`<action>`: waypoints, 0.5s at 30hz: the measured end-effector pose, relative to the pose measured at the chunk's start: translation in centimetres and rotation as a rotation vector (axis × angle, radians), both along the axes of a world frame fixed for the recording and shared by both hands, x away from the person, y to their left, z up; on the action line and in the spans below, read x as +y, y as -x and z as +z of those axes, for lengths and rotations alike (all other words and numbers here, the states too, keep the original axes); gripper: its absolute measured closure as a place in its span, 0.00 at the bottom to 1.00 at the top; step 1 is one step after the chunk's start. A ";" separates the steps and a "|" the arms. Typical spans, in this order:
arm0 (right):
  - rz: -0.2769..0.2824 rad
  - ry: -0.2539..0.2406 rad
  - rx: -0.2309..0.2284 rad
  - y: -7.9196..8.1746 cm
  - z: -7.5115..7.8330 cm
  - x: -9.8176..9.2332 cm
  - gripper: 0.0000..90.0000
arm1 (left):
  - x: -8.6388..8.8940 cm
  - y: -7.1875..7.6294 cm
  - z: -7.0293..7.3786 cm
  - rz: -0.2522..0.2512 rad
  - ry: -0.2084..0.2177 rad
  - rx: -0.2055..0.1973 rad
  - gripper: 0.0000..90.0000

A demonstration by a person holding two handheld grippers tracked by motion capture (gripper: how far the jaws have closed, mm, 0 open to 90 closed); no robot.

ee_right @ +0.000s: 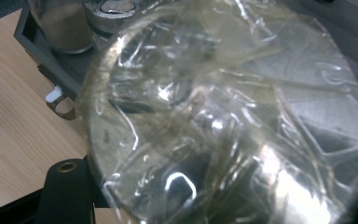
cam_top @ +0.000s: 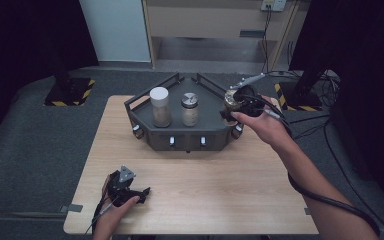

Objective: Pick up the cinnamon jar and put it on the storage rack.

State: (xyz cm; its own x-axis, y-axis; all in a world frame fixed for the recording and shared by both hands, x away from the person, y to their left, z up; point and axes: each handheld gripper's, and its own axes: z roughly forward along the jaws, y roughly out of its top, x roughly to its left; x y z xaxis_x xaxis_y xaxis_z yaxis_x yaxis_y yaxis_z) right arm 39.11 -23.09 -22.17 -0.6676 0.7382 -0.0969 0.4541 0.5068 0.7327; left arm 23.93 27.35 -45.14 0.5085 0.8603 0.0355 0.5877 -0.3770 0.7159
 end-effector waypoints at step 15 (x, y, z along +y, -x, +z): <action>-0.010 0.010 0.009 -2.2 -0.2 1.4 0.34 | 0.0 0.0 0.0 0.000 0.000 0.001 0.00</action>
State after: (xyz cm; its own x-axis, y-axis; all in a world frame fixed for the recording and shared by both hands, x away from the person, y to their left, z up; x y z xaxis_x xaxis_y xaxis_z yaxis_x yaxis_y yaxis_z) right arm 41.27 -21.72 -22.38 -0.6608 0.7441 -0.0983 0.4658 0.5093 0.7236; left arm 23.94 27.35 -45.13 0.5085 0.8603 0.0356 0.5881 -0.3773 0.7154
